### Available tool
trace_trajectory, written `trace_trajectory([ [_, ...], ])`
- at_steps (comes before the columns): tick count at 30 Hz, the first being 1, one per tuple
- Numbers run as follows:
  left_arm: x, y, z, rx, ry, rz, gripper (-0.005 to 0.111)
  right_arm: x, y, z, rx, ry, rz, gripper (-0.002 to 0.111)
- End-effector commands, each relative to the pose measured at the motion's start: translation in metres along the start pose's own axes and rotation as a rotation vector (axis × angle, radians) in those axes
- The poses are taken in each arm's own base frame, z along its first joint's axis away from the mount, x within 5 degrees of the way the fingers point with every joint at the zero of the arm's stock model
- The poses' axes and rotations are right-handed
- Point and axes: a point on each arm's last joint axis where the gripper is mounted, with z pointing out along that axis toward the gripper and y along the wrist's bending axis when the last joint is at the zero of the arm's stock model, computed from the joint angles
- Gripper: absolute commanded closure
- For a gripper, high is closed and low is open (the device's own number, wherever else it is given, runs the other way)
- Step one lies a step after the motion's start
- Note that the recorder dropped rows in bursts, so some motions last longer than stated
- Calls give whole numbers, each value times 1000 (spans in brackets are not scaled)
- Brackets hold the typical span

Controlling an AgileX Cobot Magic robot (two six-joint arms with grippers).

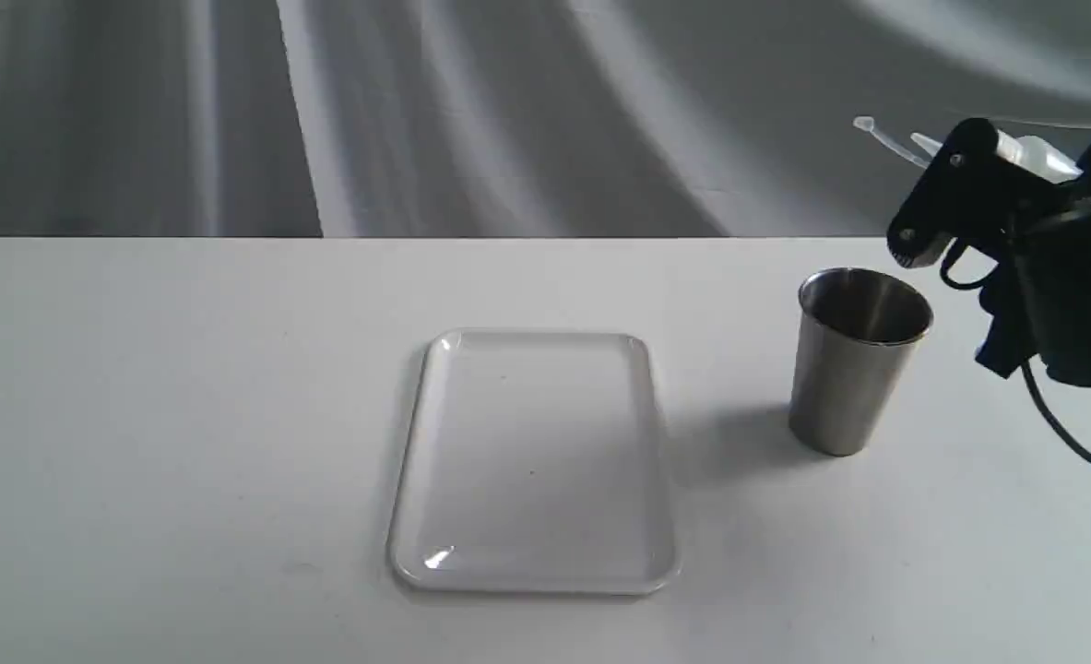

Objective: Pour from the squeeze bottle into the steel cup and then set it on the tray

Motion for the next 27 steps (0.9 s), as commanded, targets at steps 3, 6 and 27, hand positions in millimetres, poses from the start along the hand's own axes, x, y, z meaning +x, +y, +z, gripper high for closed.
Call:
trace_trajectory([
  [3, 1, 0, 0, 6, -5, -1, 107, -6, -3, -5, 54, -7, -94, 92],
  [6, 1, 0, 0, 6, -5, -1, 107, -5, -5, -5, 76, 14, -96, 92],
  [27, 1, 0, 0, 6, -5, -2, 107, 2, -13, -7, 162, 108, -154, 92],
])
